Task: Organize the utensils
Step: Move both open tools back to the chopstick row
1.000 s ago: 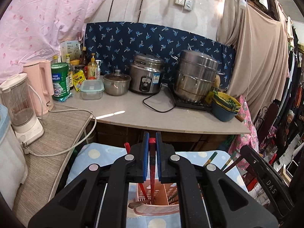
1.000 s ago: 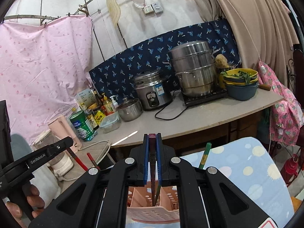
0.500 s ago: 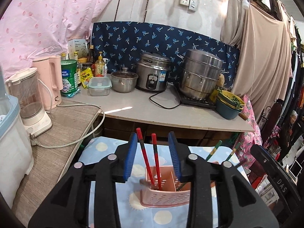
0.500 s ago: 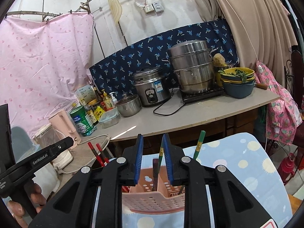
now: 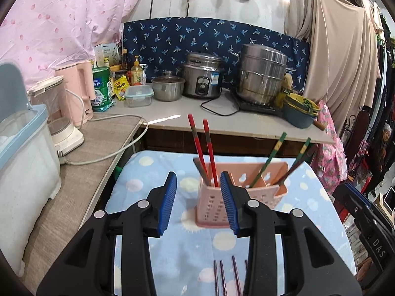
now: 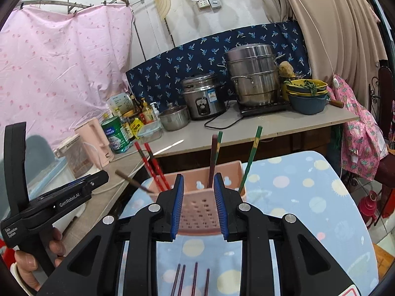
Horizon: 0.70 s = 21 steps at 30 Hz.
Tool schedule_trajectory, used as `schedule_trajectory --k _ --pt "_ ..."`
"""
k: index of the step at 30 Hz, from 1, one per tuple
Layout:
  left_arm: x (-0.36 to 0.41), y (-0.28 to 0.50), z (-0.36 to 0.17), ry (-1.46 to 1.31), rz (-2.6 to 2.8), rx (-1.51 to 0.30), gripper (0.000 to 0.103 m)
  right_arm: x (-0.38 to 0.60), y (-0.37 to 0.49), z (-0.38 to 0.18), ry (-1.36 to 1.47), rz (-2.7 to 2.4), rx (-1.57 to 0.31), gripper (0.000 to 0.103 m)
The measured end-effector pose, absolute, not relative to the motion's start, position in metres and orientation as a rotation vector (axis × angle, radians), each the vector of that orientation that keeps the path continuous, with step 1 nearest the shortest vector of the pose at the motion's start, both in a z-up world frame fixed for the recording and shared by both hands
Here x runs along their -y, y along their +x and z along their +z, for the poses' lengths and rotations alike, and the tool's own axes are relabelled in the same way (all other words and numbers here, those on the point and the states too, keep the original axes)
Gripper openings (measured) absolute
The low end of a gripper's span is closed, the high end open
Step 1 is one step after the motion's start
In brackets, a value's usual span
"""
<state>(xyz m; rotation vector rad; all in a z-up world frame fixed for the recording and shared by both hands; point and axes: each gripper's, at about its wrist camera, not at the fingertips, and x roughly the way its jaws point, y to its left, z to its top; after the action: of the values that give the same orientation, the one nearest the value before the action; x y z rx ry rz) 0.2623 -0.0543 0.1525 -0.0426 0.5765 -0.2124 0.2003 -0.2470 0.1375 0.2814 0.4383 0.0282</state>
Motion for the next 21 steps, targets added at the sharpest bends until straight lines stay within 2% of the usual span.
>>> schedule_trajectory --k 10,21 --pt "0.052 0.216 0.113 0.018 -0.22 -0.651 0.035 0.227 0.146 0.113 0.256 0.02 -0.489 0.025" --pt "0.045 0.157 0.058 0.038 -0.245 -0.747 0.035 0.217 0.085 0.051 0.258 -0.01 -0.624 0.025"
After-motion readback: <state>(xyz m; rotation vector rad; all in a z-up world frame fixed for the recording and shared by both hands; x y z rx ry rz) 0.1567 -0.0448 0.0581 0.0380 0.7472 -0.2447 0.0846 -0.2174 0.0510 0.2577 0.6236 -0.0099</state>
